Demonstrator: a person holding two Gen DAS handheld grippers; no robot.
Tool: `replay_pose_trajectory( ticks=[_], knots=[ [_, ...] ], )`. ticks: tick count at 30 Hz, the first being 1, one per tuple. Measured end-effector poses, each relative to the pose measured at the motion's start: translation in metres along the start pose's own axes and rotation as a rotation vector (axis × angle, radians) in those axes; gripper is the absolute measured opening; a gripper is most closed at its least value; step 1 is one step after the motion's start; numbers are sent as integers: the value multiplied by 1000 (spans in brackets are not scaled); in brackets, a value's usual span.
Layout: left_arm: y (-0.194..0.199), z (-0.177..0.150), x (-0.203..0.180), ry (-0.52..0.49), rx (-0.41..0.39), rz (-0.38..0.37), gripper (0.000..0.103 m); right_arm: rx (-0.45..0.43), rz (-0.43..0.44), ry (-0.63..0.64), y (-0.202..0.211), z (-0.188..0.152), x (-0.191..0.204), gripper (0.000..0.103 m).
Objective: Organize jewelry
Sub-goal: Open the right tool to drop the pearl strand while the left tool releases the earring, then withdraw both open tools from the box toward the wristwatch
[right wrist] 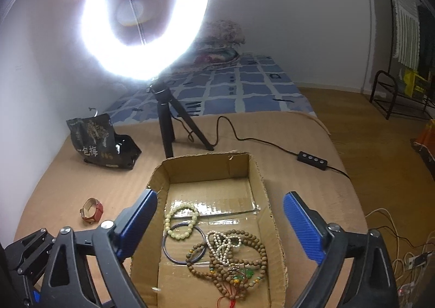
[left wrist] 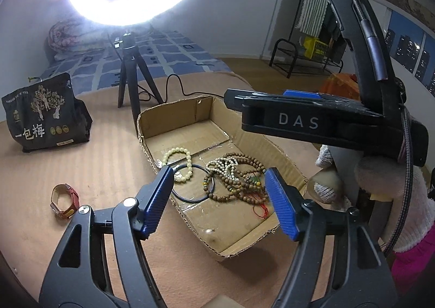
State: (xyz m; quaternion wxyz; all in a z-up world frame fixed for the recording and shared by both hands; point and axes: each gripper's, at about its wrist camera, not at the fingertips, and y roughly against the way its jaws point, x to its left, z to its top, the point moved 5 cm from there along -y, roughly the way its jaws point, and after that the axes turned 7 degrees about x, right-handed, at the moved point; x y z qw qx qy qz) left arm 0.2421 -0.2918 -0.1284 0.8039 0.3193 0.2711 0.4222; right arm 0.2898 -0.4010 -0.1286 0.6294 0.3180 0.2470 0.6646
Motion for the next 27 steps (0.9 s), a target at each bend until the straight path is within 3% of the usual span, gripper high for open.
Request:
replay_pose_trajectory(
  ticks=[3, 13, 27],
  knots=[
    [0, 0, 1, 0, 0, 3, 72, -1, -7, -4, 0, 0, -1, 103],
    [3, 0, 2, -2, -3, 9, 72, 1, -4, -2, 4, 0, 0, 103],
    [40, -7, 5, 2, -37, 16, 72, -23, -4, 17, 28, 1, 19, 103]
  ],
)
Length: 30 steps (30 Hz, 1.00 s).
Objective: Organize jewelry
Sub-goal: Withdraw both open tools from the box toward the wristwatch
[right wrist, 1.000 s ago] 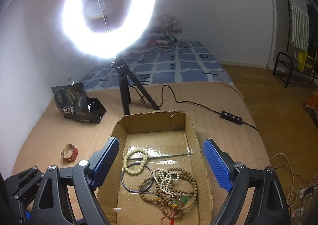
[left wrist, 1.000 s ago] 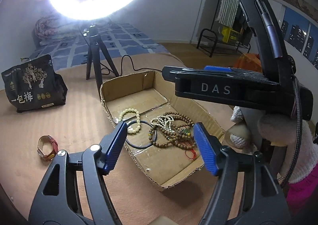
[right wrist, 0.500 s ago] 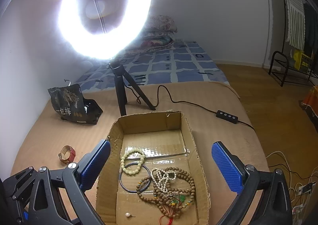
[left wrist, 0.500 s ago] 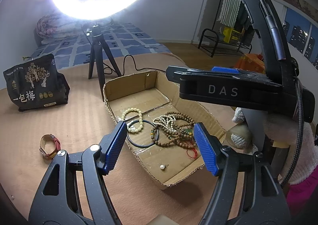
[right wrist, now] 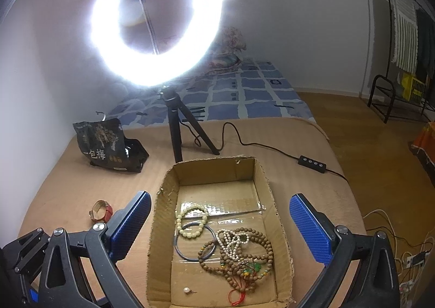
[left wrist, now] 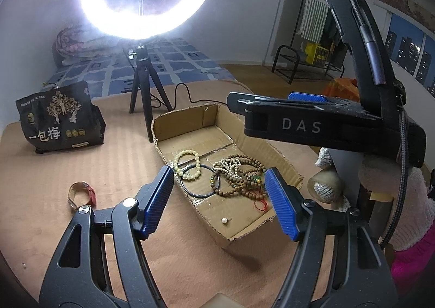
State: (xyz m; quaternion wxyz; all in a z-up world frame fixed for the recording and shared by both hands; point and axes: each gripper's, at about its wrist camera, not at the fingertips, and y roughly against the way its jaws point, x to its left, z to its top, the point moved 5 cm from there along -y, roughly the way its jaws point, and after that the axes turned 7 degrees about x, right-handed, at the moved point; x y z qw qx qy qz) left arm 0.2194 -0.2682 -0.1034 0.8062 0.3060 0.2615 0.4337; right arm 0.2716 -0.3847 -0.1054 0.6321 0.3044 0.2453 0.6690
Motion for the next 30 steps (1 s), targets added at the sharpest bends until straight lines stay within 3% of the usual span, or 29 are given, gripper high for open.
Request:
replay_pose_trajectory(
  ticks=[17, 24, 30],
  knots=[
    [68, -12, 23, -34, -59, 62, 72, -44, 28, 18, 35, -1, 47, 103],
    [90, -27, 69, -5, -61, 131, 72, -34, 54, 67, 30, -7, 79, 103],
    [109, -50, 139, 74, -25, 207, 72, -5, 87, 122, 17, -15, 112, 103]
  ],
)
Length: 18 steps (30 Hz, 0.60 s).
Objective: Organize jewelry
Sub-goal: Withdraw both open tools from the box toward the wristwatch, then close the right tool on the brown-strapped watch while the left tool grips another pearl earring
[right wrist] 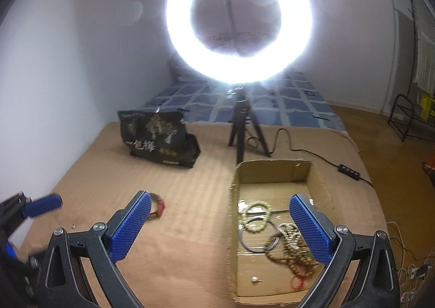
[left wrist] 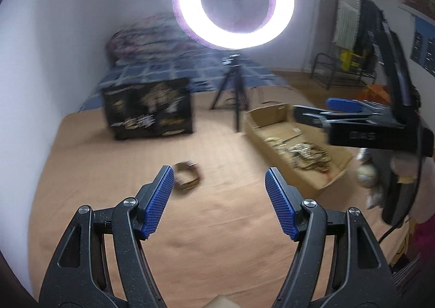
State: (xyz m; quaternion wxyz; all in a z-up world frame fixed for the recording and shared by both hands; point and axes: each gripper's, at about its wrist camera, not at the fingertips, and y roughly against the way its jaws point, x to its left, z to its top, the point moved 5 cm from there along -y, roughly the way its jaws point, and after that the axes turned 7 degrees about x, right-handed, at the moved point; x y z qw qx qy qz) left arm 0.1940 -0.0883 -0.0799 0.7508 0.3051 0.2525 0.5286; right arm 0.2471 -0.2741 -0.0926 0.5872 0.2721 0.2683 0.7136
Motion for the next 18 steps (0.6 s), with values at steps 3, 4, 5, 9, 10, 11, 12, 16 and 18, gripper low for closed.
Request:
replay_pose_trajectory(
  ticks=[3, 4, 5, 9, 10, 11, 12, 16, 18],
  knots=[
    [2, -9, 39, 50, 17, 42, 72, 14, 18, 19, -10, -2, 13, 103],
    [3, -13, 52, 66, 23, 54, 72, 19, 23, 25, -13, -2, 18, 103],
    [5, -16, 61, 75, 25, 63, 72, 24, 29, 30, -17, -2, 23, 103],
    [7, -31, 102, 102, 43, 103, 72, 47, 50, 46, -33, -3, 39, 103],
    [8, -34, 109, 108, 46, 109, 72, 56, 56, 50, -38, -4, 44, 103],
    [8, -37, 118, 115, 49, 115, 72, 61, 60, 53, -41, -5, 47, 103],
    [8, -41, 125, 120, 53, 119, 72, 68, 64, 57, -44, -6, 50, 103],
    [4, -59, 149, 134, 89, 118, 72, 96, 76, 80, -61, -10, 66, 102],
    [0, -69, 158, 147, 115, 109, 72, 111, 80, 91, -70, -14, 72, 102]
  ],
)
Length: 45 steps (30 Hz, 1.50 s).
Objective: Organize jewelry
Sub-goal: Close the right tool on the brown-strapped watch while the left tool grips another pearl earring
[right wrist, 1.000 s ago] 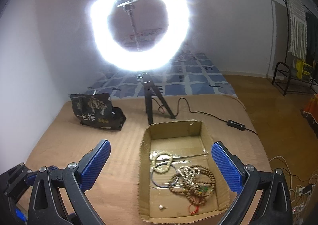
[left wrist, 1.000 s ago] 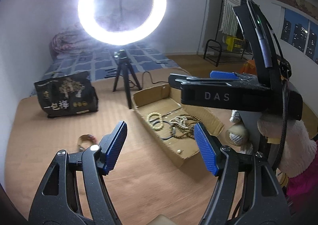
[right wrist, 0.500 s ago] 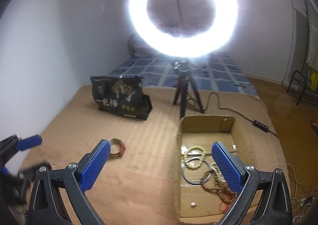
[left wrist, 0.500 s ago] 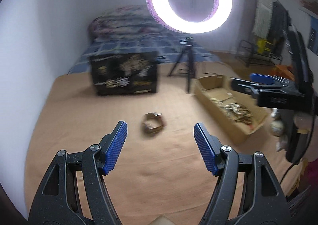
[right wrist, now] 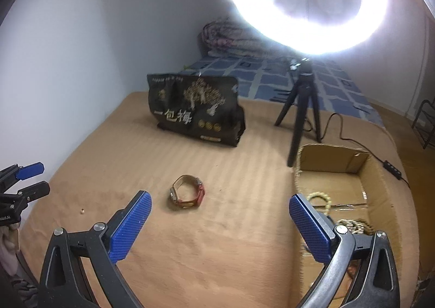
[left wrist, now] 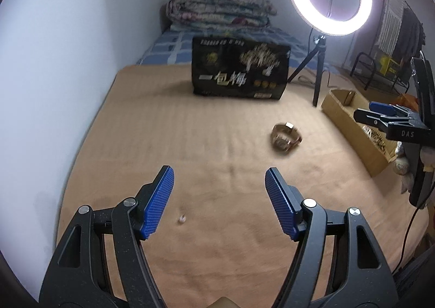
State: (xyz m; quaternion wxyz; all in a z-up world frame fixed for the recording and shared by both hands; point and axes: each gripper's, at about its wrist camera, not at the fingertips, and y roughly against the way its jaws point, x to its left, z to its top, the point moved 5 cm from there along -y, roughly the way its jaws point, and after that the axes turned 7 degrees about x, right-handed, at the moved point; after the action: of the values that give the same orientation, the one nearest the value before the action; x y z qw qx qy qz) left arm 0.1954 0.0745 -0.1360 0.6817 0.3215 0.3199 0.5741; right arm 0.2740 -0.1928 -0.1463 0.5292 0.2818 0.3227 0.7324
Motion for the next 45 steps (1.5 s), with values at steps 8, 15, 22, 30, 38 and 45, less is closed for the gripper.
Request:
replay_pose_trajectory(
  ticks=[8, 15, 22, 30, 38, 45],
  knots=[
    [-35, -30, 13, 7, 118, -39, 62, 51, 5, 48, -40, -11, 17, 102],
    [-77, -50, 18, -4, 216, -31, 47, 92, 7, 74, -72, -18, 25, 102],
    [-90, -57, 43, 64, 231, -3, 45, 111, 8, 118, -94, -18, 37, 102],
    [-99, -63, 52, 75, 245, -2, 33, 128, 18, 129, -112, -15, 46, 102],
    [-103, -63, 53, 65, 241, 8, 15, 144, 6, 108, -129, -8, 44, 101],
    [-104, -62, 54, 59, 237, 14, 7, 180, -13, 131, -144, -7, 47, 84]
  ],
)
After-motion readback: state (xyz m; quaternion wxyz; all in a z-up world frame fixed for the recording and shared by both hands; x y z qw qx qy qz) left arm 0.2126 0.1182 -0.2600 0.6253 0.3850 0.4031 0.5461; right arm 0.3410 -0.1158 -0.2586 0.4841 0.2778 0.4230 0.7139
